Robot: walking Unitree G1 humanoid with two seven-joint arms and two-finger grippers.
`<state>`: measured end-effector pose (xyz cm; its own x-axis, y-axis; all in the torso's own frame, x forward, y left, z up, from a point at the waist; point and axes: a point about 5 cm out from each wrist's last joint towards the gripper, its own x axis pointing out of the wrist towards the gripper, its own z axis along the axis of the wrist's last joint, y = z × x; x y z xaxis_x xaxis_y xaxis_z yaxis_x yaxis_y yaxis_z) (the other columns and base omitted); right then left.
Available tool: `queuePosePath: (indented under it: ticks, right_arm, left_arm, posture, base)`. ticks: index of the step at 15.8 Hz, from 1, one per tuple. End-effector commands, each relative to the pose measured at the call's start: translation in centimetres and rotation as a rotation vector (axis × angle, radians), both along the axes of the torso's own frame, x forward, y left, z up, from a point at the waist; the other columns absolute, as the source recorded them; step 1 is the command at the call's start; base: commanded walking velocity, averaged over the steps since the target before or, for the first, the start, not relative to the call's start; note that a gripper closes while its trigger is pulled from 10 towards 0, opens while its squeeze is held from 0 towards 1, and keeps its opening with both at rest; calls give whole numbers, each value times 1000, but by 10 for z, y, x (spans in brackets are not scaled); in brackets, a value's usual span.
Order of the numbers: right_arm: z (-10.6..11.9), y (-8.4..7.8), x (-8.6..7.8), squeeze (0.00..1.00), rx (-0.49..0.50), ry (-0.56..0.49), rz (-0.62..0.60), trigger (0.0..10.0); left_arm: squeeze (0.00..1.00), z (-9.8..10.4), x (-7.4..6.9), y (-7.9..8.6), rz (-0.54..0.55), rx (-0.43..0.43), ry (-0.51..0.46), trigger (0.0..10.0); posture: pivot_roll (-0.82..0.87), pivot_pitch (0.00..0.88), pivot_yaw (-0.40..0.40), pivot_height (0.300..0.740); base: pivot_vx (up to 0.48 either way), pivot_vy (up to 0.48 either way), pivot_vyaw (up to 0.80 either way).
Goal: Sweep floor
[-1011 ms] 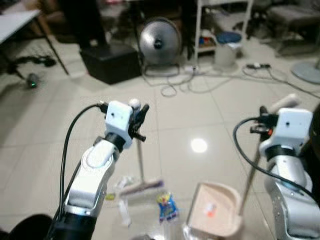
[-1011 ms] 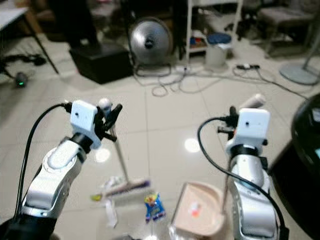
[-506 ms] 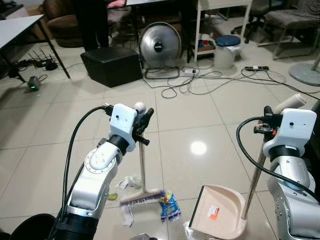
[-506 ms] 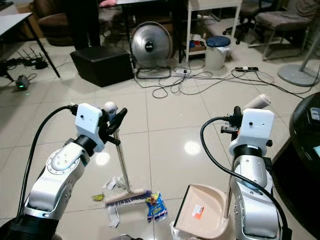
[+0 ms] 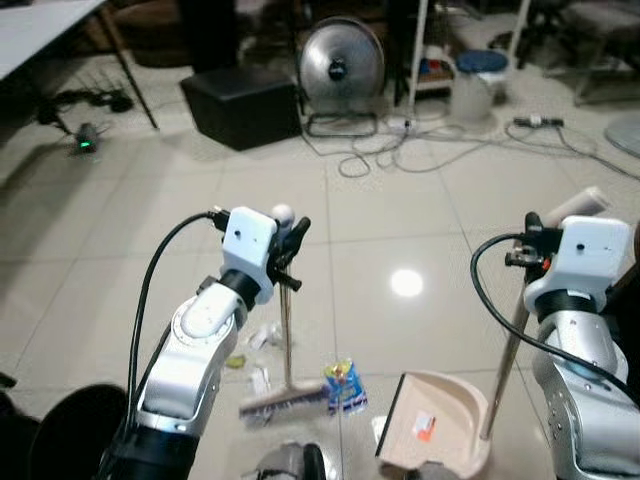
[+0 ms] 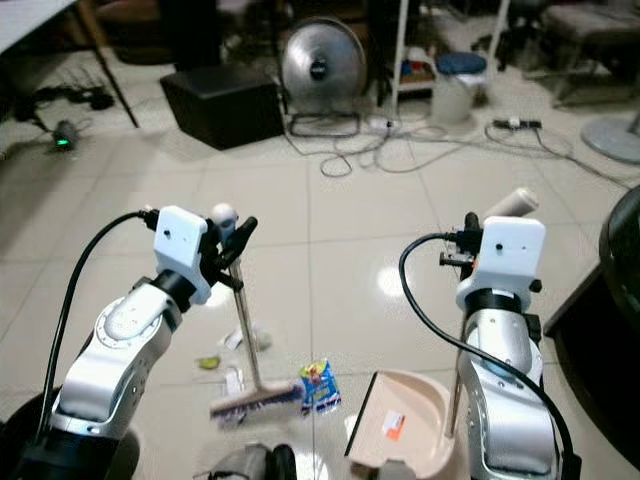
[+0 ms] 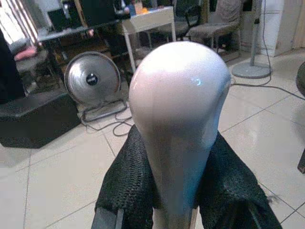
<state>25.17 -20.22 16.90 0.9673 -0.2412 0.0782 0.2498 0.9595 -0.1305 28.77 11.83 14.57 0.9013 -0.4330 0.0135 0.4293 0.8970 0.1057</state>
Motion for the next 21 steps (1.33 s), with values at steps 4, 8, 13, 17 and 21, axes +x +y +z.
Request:
queuePosePath:
  ticks: [4,8,13,17,21]
  right_arm:
    - [14,5,3,0,-20,-77,43,10000]
    - [21,14,9,0,-22,-107,111,10000]
    - [23,17,16,0,-43,-116,152,10000]
    - [24,11,16,0,-44,-127,112,10000]
    - [23,6,11,0,-27,-130,89,10000]
  left_arm:
    - [0,10,4,2,11,-2,-39,10000]
    - [0,12,5,3,37,8,-66,10000]
    - [0,17,7,-1,38,46,-93,10000]
    - [0,19,10,-7,19,53,-100,10000]
    - [0,19,12,-12,4,51,-101,10000]
  posture:
    - [-68,33,108,740]
    - [-54,37,67,740]
    - [-37,43,62,740]
    - [-48,51,87,740]
    - [-62,51,105,740]
  base:
    - [0,0,0]
    - [0,0,0]
    - [0,-291,0]
    - [0,-299,600]
    - [0,-302,0]
